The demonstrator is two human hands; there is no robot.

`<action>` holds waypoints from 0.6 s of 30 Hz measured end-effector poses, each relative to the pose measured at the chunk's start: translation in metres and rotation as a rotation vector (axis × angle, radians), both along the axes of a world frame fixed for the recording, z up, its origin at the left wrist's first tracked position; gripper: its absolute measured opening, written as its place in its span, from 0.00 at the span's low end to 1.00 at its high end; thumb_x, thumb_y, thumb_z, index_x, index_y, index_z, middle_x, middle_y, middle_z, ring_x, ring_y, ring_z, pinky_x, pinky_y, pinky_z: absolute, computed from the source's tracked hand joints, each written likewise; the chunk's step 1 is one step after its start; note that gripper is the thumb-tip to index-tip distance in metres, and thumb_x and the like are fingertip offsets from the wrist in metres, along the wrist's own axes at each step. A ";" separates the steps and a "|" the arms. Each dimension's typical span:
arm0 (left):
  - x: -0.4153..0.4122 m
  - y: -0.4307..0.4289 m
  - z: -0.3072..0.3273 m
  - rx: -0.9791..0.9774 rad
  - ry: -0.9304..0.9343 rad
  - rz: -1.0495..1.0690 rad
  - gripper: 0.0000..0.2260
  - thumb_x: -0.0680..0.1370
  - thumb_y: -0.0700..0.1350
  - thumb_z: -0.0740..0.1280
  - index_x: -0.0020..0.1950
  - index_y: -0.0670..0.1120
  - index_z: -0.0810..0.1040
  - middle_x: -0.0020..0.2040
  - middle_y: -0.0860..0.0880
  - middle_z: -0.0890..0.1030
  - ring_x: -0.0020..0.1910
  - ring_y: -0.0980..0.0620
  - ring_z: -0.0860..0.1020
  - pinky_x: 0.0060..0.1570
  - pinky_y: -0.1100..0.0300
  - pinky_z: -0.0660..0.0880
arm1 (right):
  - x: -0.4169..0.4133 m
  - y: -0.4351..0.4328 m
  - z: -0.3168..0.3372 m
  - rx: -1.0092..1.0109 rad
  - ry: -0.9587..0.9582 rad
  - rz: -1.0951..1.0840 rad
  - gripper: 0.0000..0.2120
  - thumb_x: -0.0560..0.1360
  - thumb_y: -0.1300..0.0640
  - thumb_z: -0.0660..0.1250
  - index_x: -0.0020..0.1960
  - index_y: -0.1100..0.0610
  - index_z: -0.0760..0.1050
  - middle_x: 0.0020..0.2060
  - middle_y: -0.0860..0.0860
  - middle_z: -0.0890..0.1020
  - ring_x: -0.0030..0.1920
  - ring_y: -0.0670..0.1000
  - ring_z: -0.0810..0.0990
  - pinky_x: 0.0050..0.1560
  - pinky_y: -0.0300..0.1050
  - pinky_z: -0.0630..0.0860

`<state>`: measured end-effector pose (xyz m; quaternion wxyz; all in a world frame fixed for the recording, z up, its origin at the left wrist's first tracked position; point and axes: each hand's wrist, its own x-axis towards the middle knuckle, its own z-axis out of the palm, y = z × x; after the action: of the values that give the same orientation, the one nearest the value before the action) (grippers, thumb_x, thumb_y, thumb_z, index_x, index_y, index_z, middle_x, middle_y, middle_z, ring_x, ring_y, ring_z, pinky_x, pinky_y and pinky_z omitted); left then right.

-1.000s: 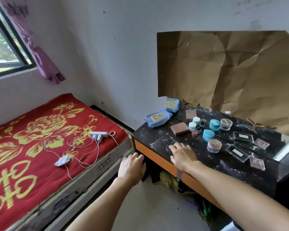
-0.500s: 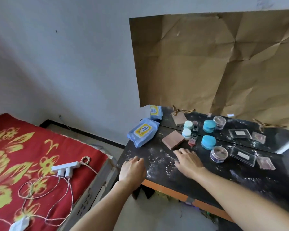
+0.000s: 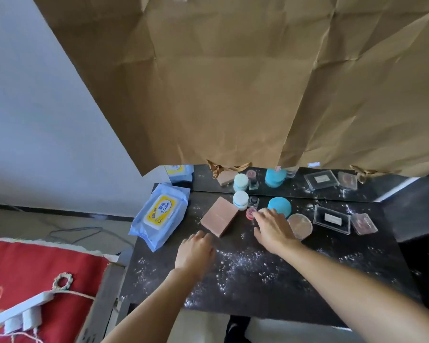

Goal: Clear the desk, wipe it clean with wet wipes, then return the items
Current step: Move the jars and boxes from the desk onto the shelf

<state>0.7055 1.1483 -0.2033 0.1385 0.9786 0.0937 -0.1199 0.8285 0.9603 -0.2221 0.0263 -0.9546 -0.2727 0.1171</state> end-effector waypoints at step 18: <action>0.176 -0.037 -0.061 0.116 0.048 -0.259 0.27 0.76 0.47 0.60 0.74 0.54 0.56 0.72 0.40 0.60 0.64 0.42 0.68 0.60 0.50 0.66 | 0.079 -0.034 -0.061 0.047 0.039 -0.209 0.29 0.65 0.55 0.73 0.65 0.52 0.70 0.59 0.52 0.74 0.57 0.57 0.72 0.47 0.53 0.78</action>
<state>0.8811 1.1115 -0.2647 0.0629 0.9857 -0.0235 -0.1544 0.9073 0.9262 -0.2831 0.0662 -0.9745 -0.1738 0.1257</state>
